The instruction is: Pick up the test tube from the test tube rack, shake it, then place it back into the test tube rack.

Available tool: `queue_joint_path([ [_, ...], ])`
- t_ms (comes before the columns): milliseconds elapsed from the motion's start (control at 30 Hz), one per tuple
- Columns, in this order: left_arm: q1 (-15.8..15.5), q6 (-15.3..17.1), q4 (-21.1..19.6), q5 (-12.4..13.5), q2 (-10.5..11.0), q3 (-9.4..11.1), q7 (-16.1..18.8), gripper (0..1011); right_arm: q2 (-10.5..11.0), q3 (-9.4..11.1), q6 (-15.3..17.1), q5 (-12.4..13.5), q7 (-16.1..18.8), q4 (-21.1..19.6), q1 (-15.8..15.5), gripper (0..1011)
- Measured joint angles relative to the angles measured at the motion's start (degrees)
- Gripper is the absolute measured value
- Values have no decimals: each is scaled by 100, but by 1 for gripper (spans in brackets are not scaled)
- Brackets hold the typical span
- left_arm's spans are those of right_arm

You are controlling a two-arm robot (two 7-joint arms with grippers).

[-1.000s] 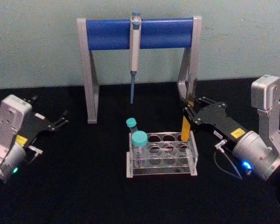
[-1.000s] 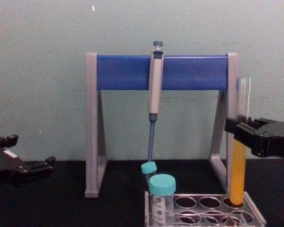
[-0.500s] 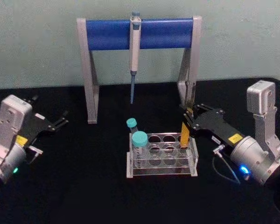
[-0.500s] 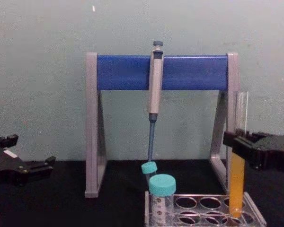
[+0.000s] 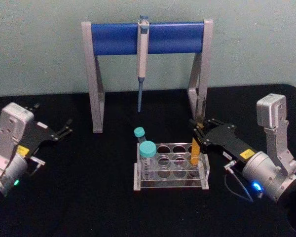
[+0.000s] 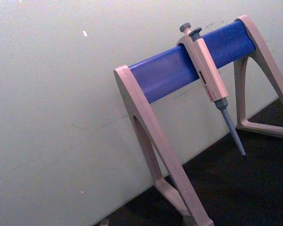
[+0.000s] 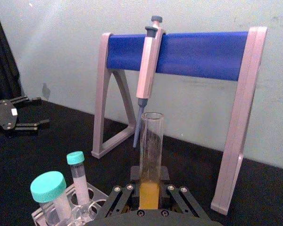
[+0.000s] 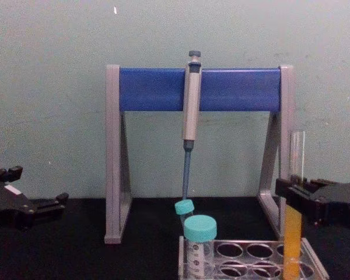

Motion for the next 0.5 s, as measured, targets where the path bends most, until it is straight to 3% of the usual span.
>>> queue_joint_path([
  [500,0,0,0,0,0,0,0,1001,-30,-52,83,-37,7,135,30,229],
])
